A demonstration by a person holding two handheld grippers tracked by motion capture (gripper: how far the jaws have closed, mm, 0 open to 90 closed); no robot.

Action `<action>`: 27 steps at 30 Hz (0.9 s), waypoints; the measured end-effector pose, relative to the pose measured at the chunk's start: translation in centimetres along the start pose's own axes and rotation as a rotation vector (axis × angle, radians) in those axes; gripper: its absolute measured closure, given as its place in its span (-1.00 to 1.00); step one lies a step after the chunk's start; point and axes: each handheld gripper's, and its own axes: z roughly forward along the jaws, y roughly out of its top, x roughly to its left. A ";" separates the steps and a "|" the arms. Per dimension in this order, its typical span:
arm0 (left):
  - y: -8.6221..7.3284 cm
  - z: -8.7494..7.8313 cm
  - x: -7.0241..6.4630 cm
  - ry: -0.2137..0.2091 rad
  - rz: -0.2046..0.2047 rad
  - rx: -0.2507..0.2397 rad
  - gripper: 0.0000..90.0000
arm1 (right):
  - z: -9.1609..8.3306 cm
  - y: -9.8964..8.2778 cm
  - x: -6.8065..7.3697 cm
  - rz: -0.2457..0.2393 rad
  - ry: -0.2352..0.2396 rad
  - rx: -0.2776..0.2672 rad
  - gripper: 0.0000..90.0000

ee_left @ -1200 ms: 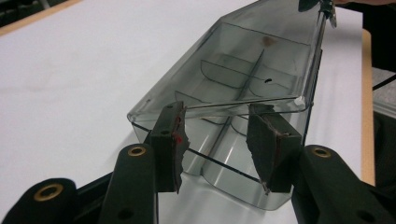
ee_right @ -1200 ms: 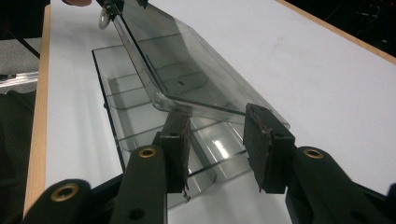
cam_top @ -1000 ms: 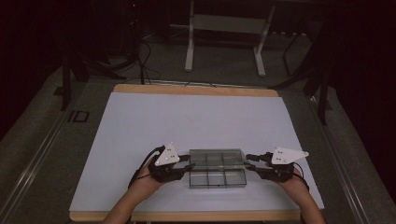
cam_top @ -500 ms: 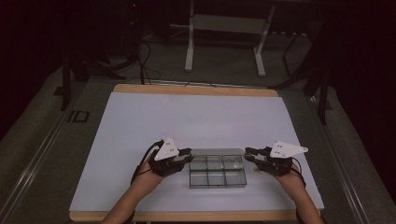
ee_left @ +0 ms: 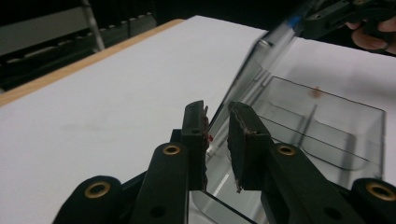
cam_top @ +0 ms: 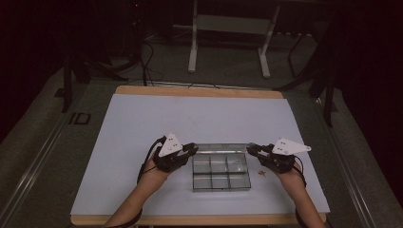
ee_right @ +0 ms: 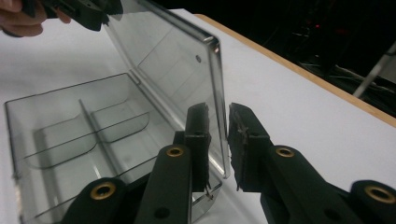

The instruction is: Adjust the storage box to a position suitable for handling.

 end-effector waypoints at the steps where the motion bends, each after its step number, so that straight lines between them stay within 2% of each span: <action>1: 0.1 0.1 0.0 0.003 -0.003 -0.002 0.72 | 0.0 0.0 0.0 0.000 0.000 0.000 0.74; 10: 0.5 1.0 0.5 0.022 -0.015 -0.015 0.72 | 0.8 0.3 -0.2 0.014 -0.048 -0.010 0.76; 16: 0.2 1.5 1.1 0.029 -0.062 -0.041 0.73 | 1.3 0.2 -0.5 0.043 -0.063 -0.023 0.75; 18: 0.2 1.7 1.2 0.035 -0.069 -0.042 0.73 | 1.5 0.2 -0.6 0.051 -0.063 -0.022 0.68; 27: -0.1 2.8 2.1 0.038 -0.108 -0.025 0.72 | 2.6 0.2 -0.9 0.067 -0.096 0.002 0.59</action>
